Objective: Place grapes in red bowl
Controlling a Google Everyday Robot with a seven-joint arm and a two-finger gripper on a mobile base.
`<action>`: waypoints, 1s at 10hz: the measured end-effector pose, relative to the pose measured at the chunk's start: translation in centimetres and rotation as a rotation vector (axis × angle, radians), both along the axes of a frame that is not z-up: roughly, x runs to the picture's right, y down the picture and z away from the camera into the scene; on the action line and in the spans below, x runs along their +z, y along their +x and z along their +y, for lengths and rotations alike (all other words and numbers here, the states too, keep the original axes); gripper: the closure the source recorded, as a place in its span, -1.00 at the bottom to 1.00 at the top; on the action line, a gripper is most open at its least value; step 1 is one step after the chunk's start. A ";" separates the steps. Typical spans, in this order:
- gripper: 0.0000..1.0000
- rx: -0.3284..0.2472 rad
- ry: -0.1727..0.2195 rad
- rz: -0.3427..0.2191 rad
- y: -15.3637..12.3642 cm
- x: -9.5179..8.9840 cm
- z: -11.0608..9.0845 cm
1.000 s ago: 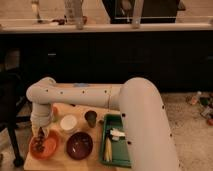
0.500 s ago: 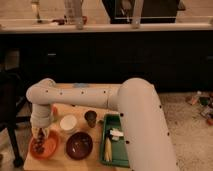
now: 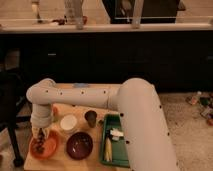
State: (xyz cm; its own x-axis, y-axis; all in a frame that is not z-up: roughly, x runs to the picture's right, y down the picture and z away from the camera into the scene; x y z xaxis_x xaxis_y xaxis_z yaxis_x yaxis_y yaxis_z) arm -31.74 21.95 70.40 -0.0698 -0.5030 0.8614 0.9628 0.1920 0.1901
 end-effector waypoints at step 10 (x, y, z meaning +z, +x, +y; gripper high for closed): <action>0.45 0.000 -0.001 0.001 0.0 0.1 0.1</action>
